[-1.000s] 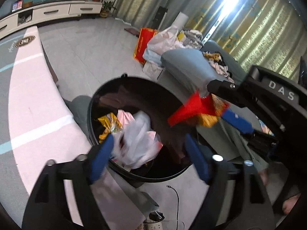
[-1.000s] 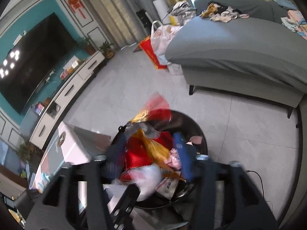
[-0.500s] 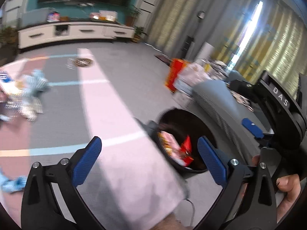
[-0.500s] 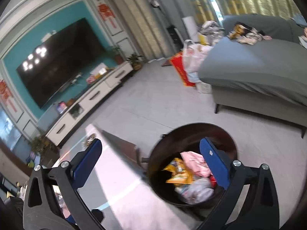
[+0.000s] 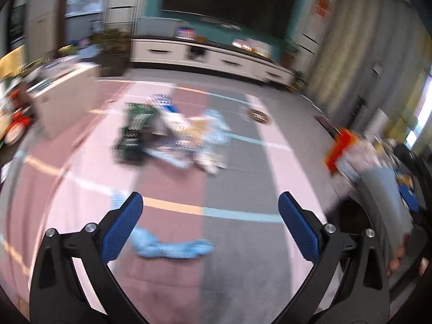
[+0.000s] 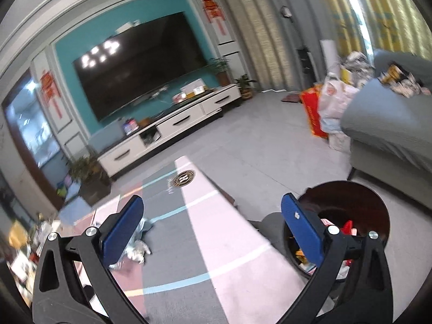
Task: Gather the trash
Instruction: 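Move both tools back toward the trash on the rug, then grasp the blue knotted cloth with the left tool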
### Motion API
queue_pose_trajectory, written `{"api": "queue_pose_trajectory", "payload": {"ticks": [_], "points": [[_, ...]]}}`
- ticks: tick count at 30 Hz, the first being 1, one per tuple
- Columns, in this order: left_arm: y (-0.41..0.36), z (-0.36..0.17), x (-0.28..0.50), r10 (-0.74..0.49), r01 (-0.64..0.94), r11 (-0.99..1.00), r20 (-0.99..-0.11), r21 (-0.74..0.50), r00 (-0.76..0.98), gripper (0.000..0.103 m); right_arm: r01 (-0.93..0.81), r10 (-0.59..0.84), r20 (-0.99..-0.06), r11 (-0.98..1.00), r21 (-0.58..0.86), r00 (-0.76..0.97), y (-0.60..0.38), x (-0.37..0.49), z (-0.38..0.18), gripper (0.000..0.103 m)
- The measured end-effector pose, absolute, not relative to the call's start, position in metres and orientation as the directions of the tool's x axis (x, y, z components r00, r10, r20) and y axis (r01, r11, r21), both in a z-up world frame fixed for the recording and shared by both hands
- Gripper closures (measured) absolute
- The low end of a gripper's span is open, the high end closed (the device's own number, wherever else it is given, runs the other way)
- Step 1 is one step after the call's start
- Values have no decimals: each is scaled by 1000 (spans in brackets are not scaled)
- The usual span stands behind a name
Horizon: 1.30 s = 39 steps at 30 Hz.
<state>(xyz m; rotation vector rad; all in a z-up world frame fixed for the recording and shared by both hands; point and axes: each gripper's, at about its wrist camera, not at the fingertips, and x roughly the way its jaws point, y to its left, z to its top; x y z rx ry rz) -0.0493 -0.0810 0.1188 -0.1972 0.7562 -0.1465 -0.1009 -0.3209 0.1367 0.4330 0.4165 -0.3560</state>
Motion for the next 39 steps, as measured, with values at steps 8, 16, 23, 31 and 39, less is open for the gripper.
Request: {"api": "queue_pose_trajectory", "payload": {"ticks": [8,16,23,31,39], "points": [[-12,78,-46,-95,-107,960,-663,-257,743,3,332,-200,-484,921,205,852,-266,-65,119,3],[-5,57,-34,-41,-86,985,-683,-151,729,3,202,-78,-564,966,161,822,-219,-33,92,3],[-5,58,-41,-74,-21,990,-647,-137,759,3,133,-9,-580,976,172,814,-195,-25,77,3],[-7,55,-39,-142,54,987,-662,-151,736,3,81,60,-567,972,221,822,-192,-25,75,3],[-3,46,-29,-310,157,948,-693,-278,651,3,115,-21,-578,985,126,816,-186,-20,67,3]]}}
